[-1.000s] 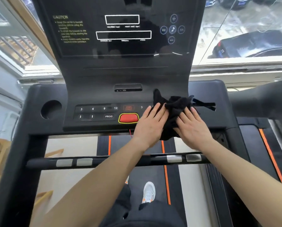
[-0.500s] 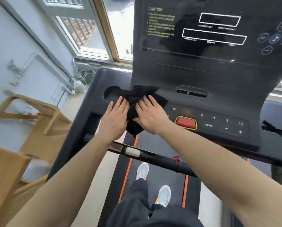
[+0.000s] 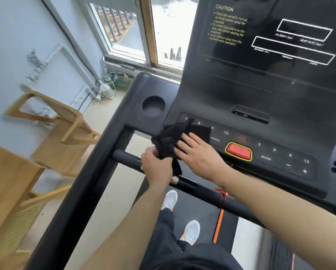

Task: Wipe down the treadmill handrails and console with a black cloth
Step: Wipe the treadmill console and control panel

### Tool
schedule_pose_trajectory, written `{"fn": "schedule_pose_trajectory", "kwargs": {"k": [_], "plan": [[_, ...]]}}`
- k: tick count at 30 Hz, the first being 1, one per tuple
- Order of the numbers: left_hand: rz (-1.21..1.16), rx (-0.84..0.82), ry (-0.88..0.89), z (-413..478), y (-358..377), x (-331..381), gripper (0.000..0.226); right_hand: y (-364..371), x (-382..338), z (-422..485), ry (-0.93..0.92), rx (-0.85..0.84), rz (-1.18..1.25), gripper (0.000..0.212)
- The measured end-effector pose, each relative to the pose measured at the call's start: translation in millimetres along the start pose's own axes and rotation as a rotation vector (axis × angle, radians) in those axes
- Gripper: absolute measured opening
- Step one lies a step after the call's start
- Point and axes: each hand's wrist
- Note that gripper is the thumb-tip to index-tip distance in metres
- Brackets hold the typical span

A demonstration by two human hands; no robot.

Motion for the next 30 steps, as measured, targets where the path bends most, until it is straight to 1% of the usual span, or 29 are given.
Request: {"fn": "schedule_pose_trajectory", "kwargs": {"k": [3, 5, 7, 9, 10, 11, 14, 15, 16, 17, 18, 19, 20, 21, 22, 23, 26, 27, 28, 29, 30], "plan": [[-0.145, 0.088, -0.103, 6, -1, 7, 0.030, -4, -2, 9, -0.029, -0.033, -0.011, 0.059], [-0.329, 0.196, -0.152, 24, -7, 11, 0.030, -6, -15, 34, -0.061, -0.061, -0.036, 0.063], [-0.462, 0.348, -0.213, 51, -16, 15, 0.027, -8, -36, 68, -0.078, -0.058, -0.039, 0.060], [-0.561, 0.513, -0.343, 79, -27, 16, 0.033, -15, -57, 100, -0.062, -0.067, -0.048, 0.059], [-0.612, 0.544, -0.421, 89, -30, 16, 0.035, -18, -66, 112, -0.057, -0.089, -0.075, 0.059], [-0.640, 0.533, -0.467, 97, -30, 14, 0.037, -20, -73, 121, -0.062, -0.111, -0.107, 0.059], [-0.776, 0.420, -0.518, 106, -24, 11, 0.041, -24, -73, 125, -0.072, -0.126, -0.163, 0.059], [-0.718, 0.469, -0.591, 100, -21, 15, 0.041, -24, -69, 120, -0.073, -0.117, -0.174, 0.059], [-0.253, 0.311, -0.480, 92, -17, 17, 0.040, -24, -64, 114, -0.071, -0.112, -0.189, 0.060], [0.078, 0.130, -0.379, 80, -11, 26, 0.039, -24, -59, 106, -0.072, -0.107, -0.211, 0.060], [0.090, 0.123, -0.382, 69, -7, 31, 0.038, -24, -54, 97, -0.080, -0.103, -0.236, 0.059], [-0.232, 0.211, -0.532, 56, 1, 28, 0.036, -25, -47, 84, -0.087, -0.106, -0.257, 0.059], [-0.548, 0.264, -0.665, 44, 9, 31, 0.035, -25, -37, 70, -0.087, -0.120, -0.272, 0.060], [-0.785, 0.178, -0.714, 31, 17, 34, 0.032, -25, -24, 54, -0.086, -0.135, -0.277, 0.061], [-0.941, 0.144, -0.726, 15, 25, 38, 0.030, -24, -9, 36, -0.088, -0.152, -0.273, 0.061], [-0.999, 0.140, -0.700, 4, 35, 39, 0.029, -23, 5, 18, -0.093, -0.167, -0.260, 0.061], [-0.935, 0.088, -0.679, -16, 46, 50, 0.034, -24, 35, -19, -0.116, -0.197, -0.265, 0.059], [-0.970, 0.104, -0.671, -11, 46, 45, 0.033, -24, 36, -18, -0.130, -0.190, -0.276, 0.059], [-0.964, 0.141, -0.700, -2, 44, 41, 0.030, -24, 32, -10, -0.140, -0.181, -0.276, 0.059], [-0.869, 0.155, -0.791, 11, 36, 39, 0.027, -23, 23, 4, -0.141, -0.167, -0.261, 0.059], [-0.689, 0.209, -0.796, 27, 24, 41, 0.028, -23, 10, 18, -0.122, -0.149, -0.235, 0.059]]}}
Point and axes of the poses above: each hand's wrist, its own z-axis towards the middle knuckle, its own y-axis out of the palm, x = y × z, and after that the axes turned 15 degrees about y, right-handed
